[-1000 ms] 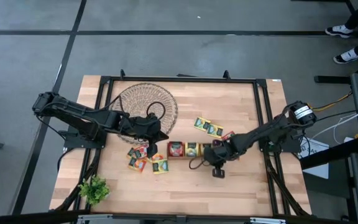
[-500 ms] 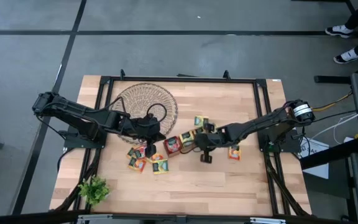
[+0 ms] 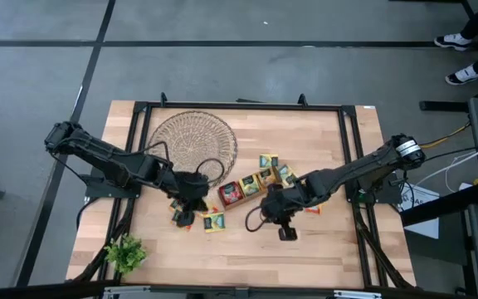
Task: Pick & Place Tea
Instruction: Put the yellow tea bag into the middle section of the wooden organizer
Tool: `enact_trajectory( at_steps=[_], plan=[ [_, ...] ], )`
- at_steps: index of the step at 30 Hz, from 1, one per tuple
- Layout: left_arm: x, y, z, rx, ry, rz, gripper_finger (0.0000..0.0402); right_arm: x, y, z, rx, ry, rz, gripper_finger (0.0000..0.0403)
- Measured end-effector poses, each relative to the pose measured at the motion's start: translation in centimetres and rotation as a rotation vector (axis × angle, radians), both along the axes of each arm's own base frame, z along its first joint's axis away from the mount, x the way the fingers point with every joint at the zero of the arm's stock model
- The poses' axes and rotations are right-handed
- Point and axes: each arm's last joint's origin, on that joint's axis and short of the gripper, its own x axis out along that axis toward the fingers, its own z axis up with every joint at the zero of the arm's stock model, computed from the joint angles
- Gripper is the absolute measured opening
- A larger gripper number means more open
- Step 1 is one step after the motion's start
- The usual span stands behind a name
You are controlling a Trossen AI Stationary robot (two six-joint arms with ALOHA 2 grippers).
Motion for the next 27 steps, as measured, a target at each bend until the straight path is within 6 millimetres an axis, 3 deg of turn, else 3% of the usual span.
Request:
enact_trajectory(
  at_steps=[4,9,13,20,27],
  plan=[
    [0.4,-1.6,-1.3,-0.003,0.056,-0.038,0.0003,-0.6,0.2,0.4,0.009,-0.014,-0.041,0.0019],
    [1.7,-2.6,-4.3,0.038,0.168,-0.094,0.0002,-0.6,0.4,0.6,-0.076,-0.072,-0.149,0.0019],
    [2.6,-2.9,-6.5,0.118,0.221,-0.134,0.0005,-0.6,0.3,0.6,-0.112,-0.095,-0.271,0.0019],
    [3.3,-3.1,-9.3,0.166,0.311,-0.158,0.0004,-1.1,1.5,0.6,-0.143,-0.119,-0.290,0.0019],
    [3.7,-3.0,-10.6,0.196,0.355,-0.150,0.0037,-1.4,2.5,0.5,-0.186,-0.158,-0.315,0.0019]
  ],
)
